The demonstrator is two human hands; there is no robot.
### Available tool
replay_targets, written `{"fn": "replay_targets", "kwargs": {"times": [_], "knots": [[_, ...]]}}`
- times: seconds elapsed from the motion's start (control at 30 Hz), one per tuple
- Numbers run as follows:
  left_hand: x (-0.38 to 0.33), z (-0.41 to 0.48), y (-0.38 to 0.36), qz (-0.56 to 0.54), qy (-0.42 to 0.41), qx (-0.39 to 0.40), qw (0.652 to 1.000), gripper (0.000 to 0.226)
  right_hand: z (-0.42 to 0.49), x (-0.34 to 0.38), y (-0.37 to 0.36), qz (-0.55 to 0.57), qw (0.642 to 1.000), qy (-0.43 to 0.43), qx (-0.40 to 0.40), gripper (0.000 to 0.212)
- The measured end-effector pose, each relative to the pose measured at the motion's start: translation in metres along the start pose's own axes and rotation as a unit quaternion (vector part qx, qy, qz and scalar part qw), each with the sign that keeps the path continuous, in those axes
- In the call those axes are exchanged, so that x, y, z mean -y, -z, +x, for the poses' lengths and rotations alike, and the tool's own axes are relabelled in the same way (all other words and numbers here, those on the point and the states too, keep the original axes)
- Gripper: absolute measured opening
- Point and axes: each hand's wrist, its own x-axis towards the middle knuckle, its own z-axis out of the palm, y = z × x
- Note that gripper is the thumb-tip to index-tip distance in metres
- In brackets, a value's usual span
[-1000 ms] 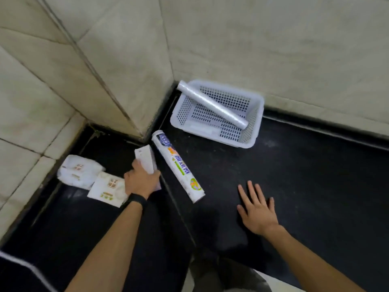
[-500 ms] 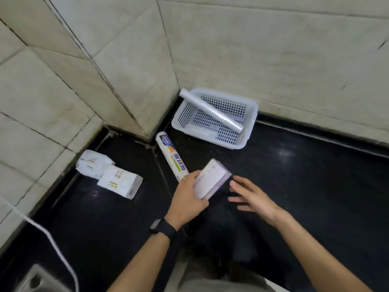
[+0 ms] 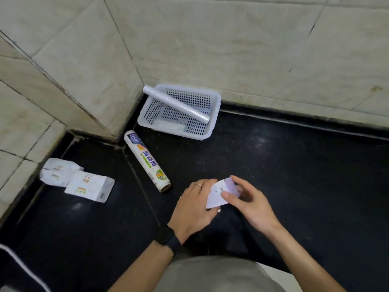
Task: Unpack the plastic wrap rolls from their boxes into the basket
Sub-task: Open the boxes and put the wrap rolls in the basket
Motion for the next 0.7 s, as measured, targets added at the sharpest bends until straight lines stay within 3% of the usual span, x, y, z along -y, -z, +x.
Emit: {"fn": "replay_targets", "kwargs": {"times": [0.1,0.2,0.37,0.53,0.7], "knots": [[-0.002,0.0,0.0,-0.007,-0.016,0.023,1.0,0.067,-0.003,-0.01,-0.001,0.0,0.999,0.009,-0.04,0.047],[-0.001,-0.001,0.002,-0.011,0.008,0.026,1.0,0.069,-0.002,-0.011,0.002,0.074,0.996,0.005,-0.053,0.014],[-0.003,-0.004,0.004,-0.049,0.0,0.012,0.999,0.082,-0.002,-0.013,0.014,0.143,0.984,0.005,-0.108,0.019],[-0.011,-0.004,0.003,-0.034,-0.072,0.003,0.997,0.064,-0.007,-0.02,0.008,0.018,0.98,0.049,-0.193,0.034],[-0.015,-0.007,0.001,0.003,-0.085,0.032,0.996,0.05,-0.009,-0.033,0.007,-0.063,0.981,-0.013,-0.181,0.053]]}}
